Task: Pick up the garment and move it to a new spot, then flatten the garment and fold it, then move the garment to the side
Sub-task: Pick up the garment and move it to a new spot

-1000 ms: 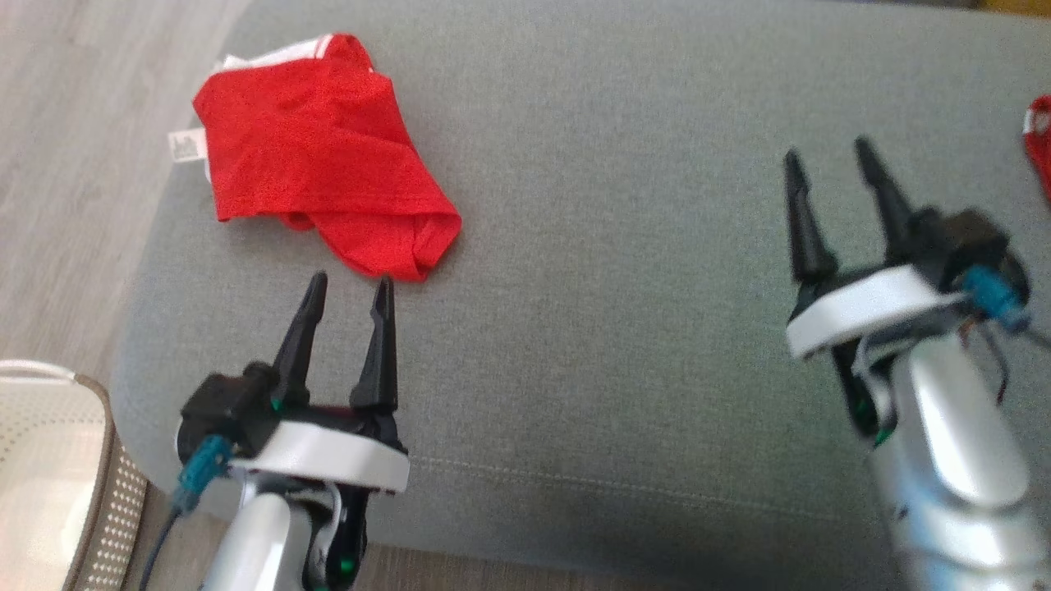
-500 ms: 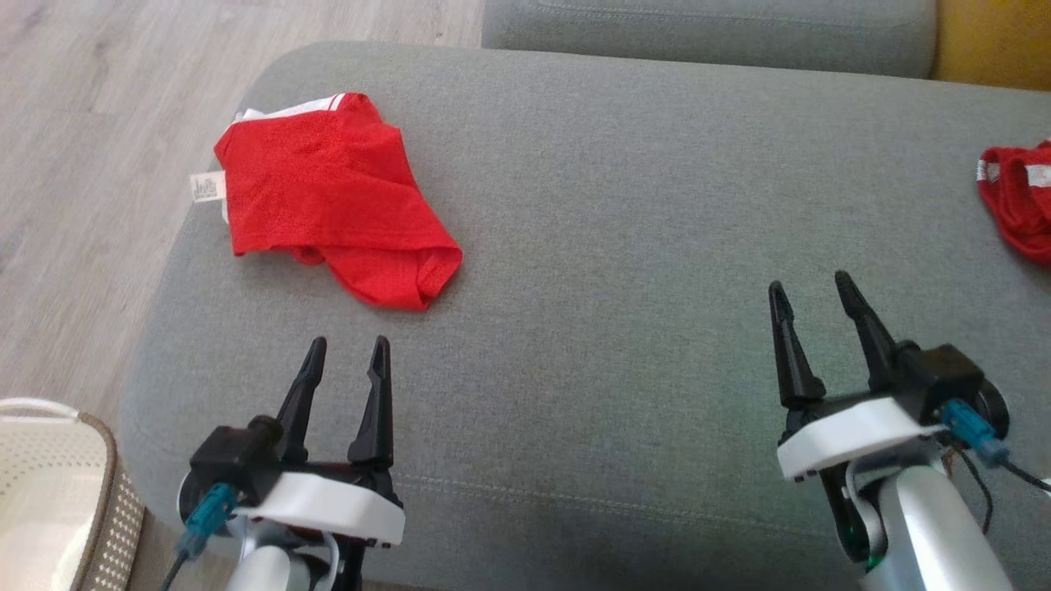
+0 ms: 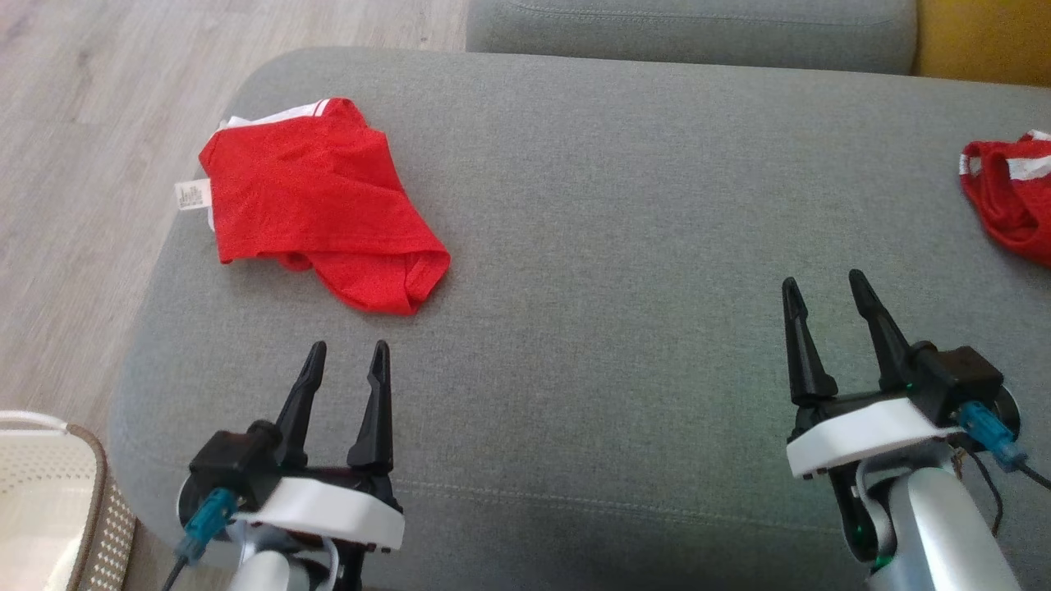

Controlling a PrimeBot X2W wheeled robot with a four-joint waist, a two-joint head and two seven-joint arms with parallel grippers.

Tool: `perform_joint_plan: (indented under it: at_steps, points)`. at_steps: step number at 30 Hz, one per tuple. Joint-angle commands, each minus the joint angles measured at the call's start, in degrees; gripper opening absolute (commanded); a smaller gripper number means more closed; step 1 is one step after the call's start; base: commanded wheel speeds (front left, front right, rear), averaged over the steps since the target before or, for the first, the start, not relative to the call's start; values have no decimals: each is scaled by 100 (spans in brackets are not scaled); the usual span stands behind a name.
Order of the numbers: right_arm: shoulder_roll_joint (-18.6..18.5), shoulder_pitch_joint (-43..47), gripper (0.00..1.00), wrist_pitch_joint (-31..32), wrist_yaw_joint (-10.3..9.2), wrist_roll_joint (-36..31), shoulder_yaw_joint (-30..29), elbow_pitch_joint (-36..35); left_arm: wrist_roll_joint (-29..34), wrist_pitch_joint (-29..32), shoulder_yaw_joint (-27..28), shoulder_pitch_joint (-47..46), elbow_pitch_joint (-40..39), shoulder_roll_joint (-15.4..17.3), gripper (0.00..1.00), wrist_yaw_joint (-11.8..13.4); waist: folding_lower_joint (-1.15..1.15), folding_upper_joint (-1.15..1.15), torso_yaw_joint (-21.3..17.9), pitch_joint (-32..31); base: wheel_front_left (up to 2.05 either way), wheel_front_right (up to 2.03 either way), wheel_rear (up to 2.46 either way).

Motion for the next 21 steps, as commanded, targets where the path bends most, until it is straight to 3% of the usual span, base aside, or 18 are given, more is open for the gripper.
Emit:
perform_joint_plan:
  at_steps: [1,21]
  points:
    - [27,-163,100,-53,40,44,124,-198,62,-29,178,-137,-202,36,100,16,0,0,-15,-11,0,0,0]
    - [28,-187,100,-53,40,68,106,-227,57,-29,142,-224,-260,36,100,24,0,0,-74,70,0,0,0]
